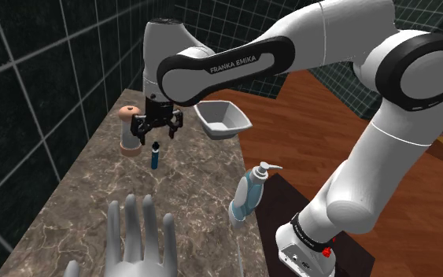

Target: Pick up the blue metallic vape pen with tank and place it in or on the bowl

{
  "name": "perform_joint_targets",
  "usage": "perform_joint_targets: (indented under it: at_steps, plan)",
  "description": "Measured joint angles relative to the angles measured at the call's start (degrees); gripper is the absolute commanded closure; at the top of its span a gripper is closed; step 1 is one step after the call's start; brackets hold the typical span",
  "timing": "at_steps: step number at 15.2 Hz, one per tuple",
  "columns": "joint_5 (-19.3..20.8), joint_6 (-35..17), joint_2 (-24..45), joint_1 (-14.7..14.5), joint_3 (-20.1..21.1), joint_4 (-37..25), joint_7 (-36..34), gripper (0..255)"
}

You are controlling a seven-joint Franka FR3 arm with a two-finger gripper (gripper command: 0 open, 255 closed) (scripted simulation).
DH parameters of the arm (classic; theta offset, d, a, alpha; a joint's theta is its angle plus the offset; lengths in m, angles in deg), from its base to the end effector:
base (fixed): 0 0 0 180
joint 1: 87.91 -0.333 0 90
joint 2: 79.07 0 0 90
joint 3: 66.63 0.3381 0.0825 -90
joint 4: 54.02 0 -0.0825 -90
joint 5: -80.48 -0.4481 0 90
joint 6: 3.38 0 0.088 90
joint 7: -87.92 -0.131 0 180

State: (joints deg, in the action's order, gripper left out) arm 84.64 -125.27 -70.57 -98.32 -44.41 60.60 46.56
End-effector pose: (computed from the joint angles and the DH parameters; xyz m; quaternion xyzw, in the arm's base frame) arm 0.5409 0.3365 0.3534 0.9983 -0.0586 -0.0021 0.0051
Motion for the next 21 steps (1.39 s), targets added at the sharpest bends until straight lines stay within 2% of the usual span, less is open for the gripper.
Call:
perform_joint_targets:
  at_steps: [6, 13, 14, 21]
  plan:
    - [1.38, -4.2, 2.69, -0.45, -0.17, 1.71, -1.23, 0]
    - [1.72, -5.12, 3.3, -0.56, -0.23, 2.05, -1.52, 0]
    - [1.72, -5.12, 3.3, -0.56, -0.23, 2.05, -1.52, 255]
    - [1.72, -5.13, 3.31, -0.57, -0.22, 2.02, -1.52, 255]
